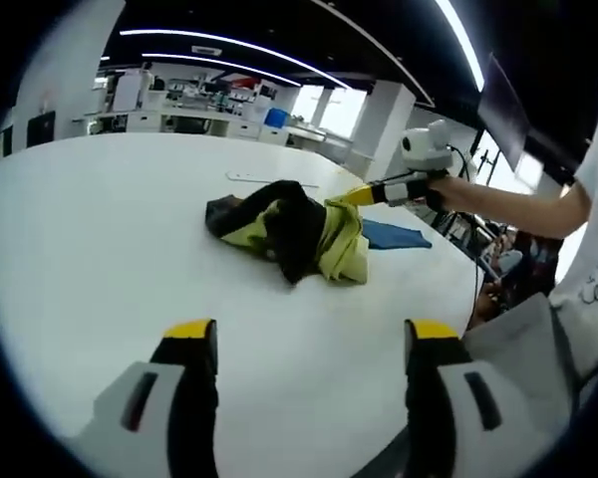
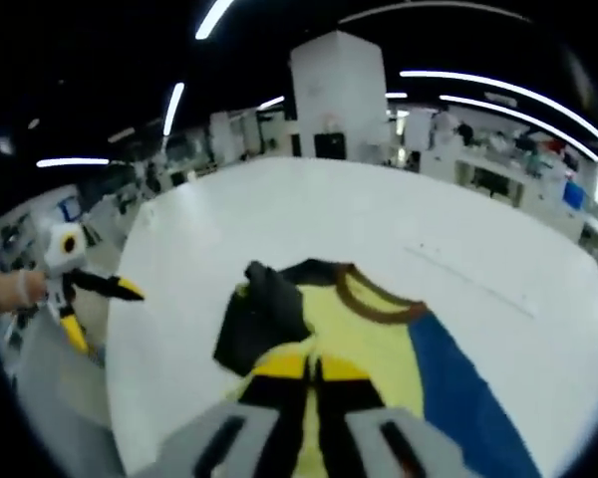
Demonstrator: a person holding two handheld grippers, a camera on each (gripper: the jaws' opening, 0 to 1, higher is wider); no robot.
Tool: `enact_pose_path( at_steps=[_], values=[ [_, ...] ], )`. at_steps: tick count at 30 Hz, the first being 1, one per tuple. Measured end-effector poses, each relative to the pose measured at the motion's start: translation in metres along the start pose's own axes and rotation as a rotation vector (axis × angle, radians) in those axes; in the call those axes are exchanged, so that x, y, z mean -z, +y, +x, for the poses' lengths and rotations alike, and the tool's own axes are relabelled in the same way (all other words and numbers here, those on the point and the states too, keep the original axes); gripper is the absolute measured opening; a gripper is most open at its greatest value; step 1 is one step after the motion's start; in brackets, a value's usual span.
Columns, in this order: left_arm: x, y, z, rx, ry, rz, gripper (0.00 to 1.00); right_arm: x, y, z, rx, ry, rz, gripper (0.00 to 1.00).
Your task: Fold the garment on the visible template until the final outline fits inside the template.
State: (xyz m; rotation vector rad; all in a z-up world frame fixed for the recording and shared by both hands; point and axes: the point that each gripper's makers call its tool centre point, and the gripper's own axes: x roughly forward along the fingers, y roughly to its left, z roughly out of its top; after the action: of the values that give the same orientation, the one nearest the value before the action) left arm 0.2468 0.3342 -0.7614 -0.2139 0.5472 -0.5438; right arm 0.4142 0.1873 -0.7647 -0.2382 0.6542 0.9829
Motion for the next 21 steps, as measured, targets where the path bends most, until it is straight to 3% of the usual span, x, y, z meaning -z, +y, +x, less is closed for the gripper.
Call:
enact_pose_path(
  at_steps=[10,21],
  values=[
    [0.003,-0.001,-0.002,-0.002,0.010,-0.004,0.72,0.008,-0.002,0.004,-0.002,0.015,-0.024,0.02],
    [-0.001,-0.002,0.007,0.007,0.011,-0.001,0.69,0.007,0.015,-0.006,-0.039,-0.039,-0.060,0.53]
  ],
)
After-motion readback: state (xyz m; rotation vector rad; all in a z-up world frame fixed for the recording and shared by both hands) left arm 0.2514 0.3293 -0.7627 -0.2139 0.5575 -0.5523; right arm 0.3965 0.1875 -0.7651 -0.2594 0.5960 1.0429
